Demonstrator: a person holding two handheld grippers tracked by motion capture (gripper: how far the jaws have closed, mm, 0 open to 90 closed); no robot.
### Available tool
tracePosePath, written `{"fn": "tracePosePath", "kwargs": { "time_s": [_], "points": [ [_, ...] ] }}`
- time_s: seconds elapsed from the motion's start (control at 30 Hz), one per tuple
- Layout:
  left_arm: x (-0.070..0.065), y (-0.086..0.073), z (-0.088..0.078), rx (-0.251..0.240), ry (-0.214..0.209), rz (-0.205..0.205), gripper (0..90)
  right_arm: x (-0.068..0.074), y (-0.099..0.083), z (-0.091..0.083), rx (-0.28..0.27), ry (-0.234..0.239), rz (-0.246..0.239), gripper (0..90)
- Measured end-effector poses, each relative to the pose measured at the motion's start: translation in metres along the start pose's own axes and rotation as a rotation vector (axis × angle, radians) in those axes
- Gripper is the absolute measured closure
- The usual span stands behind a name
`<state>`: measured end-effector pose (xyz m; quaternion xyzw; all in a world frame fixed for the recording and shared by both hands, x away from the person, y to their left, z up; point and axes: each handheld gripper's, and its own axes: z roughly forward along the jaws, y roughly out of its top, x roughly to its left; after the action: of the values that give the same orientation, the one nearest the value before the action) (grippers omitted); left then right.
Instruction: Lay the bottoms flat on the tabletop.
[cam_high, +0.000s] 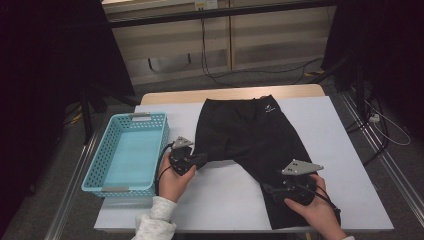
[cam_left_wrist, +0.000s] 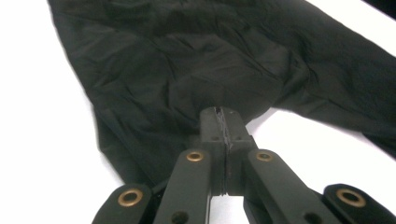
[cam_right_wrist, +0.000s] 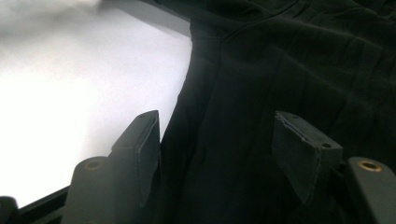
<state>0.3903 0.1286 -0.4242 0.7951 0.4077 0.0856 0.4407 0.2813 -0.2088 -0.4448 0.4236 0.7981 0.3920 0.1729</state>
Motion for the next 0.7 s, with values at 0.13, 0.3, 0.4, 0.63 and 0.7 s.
{"fn": "tracePosePath", "kwargs": {
  "time_s": [0.13,0.3,0.4,0.63,0.7],
  "points": [
    [0.003,0.001,-0.007,-0.013,0.008,-0.028,89.9,0.001,0.002,0.002,-0.005,0.005,-0.009,32.8],
    [0.006,-0.004,-0.009,-0.002,0.034,-0.039,89.8,0.003,0.008,0.008,-0.009,0.014,-0.02,32.7],
    [0.008,-0.006,-0.01,-0.013,0.025,-0.046,89.7,0.005,0.014,0.013,-0.012,0.014,-0.032,32.9],
    [0.007,-0.007,-0.009,-0.029,0.019,-0.047,89.7,0.011,0.036,0.042,-0.005,0.036,-0.079,39.8],
    [0.009,-0.005,-0.007,-0.044,0.019,-0.066,89.7,0.016,0.046,0.052,-0.007,0.042,-0.102,43.2]
  ]
}}
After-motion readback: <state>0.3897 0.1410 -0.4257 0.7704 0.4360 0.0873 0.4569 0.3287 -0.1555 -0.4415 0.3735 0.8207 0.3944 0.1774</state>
